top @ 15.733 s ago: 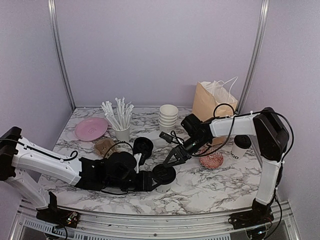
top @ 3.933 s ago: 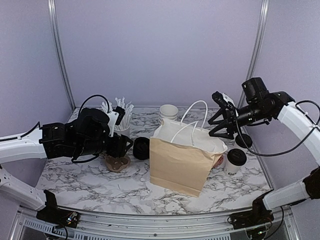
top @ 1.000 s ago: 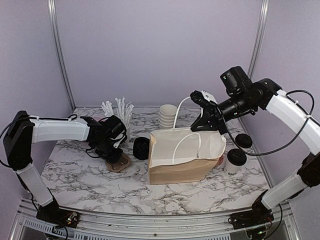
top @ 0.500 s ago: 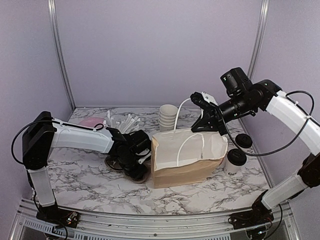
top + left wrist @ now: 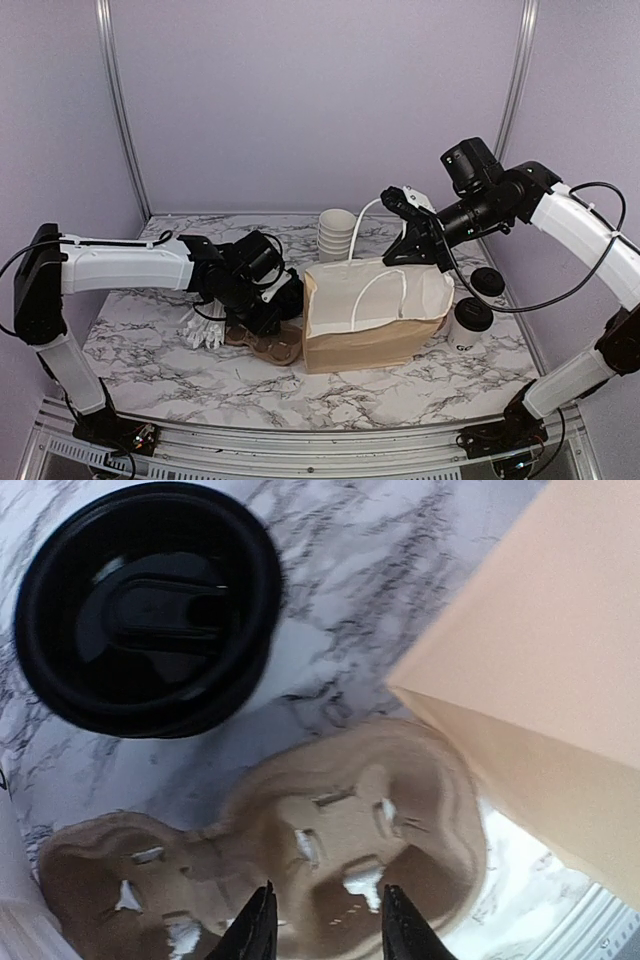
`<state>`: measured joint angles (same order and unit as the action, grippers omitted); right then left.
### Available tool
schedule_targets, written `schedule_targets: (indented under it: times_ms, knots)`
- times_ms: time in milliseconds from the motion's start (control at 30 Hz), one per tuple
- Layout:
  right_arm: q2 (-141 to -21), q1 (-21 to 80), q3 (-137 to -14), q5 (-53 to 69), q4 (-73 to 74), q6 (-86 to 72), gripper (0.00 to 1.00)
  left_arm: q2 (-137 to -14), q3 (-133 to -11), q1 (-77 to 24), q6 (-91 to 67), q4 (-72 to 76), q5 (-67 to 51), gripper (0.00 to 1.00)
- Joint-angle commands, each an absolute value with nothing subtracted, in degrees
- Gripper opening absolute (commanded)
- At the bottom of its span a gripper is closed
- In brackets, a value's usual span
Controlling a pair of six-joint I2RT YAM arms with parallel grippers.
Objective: Pack the takeout coffee
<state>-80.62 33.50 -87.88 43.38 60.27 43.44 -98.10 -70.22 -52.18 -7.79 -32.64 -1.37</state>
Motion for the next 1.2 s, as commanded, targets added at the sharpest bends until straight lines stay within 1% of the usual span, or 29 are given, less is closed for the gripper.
schedule_targets:
  times_ms: [0, 167, 267, 333, 500, 600, 667, 767, 833, 900, 933, 1067, 1167]
  knots:
    - [-80.25, 32.91, -88.46, 44.29, 59.02, 42.99, 0.0, -97.86, -69.44, -49.08, -5.74, -35.16, 3.41, 0.36]
    - [-80.16, 32.96, -89.34, 44.21, 59.43, 42.89, 0.0, -98.84, -72.17, -48.78, -5.68, -35.59, 1.8, 0.37]
    - [-79.76, 32.96, -89.96, 44.38, 60.04, 42.96, 0.0, -96.86, -71.86, -48.85, -7.0, -36.18, 3.16, 0.42]
    - [-79.26, 32.94, -89.25, 44.39, 59.59, 42.98, 0.0, -94.51, -70.64, -48.97, -8.24, -36.24, 5.05, 0.44]
    - [-79.49, 32.95, -87.85, 44.47, 59.5, 43.06, 0.0, -87.25, -66.13, -50.48, -8.89, -36.32, 10.58, 0.45]
    - [-79.39, 32.96, -87.39, 44.44, 59.42, 43.15, 0.0, -85.92, -63.19, -48.91, -9.25, -36.39, 13.37, 0.48]
    - [-79.24, 32.96, -87.15, 44.55, 59.06, 42.95, 0.0, -87.16, -62.89, -47.96, -9.24, -36.39, 13.71, 0.45]
    - [-79.15, 32.96, -87.01, 44.6, 58.54, 42.61, 0.0, -90.67, -64.07, -46.98, -8.51, -36.1, 14.9, 0.3]
    - [-79.18, 32.92, -87.01, 44.34, 58.69, 42.54, 0.0, -93.59, -65.33, -46.19, -8.03, -36.14, 16.05, 0.23]
    - [-79.04, 32.96, -86.93, 44.3, 58.86, 42.56, 0.0, -95.81, -66.49, -45.64, -7.64, -35.75, 16.63, 0.19]
    - [-78.95, 32.96, -86.85, 44.2, 58.95, 42.5, 0.0, -96.57, -66.93, -45.62, -7.02, -35.44, 16.17, 0.21]
    - [-78.17, 32.96, -86.58, 43.71, 58.93, 42.28, 0.0, -97.26, -68.21, -45.61, -10.07, -35.02, 14.85, 0.41]
    - [-77.8, 32.96, -86.23, 43.29, 58.58, 42.1, 0.0, -95.87, -67.9, -45.69, -13.84, -34.87, 12.07, 0.5]
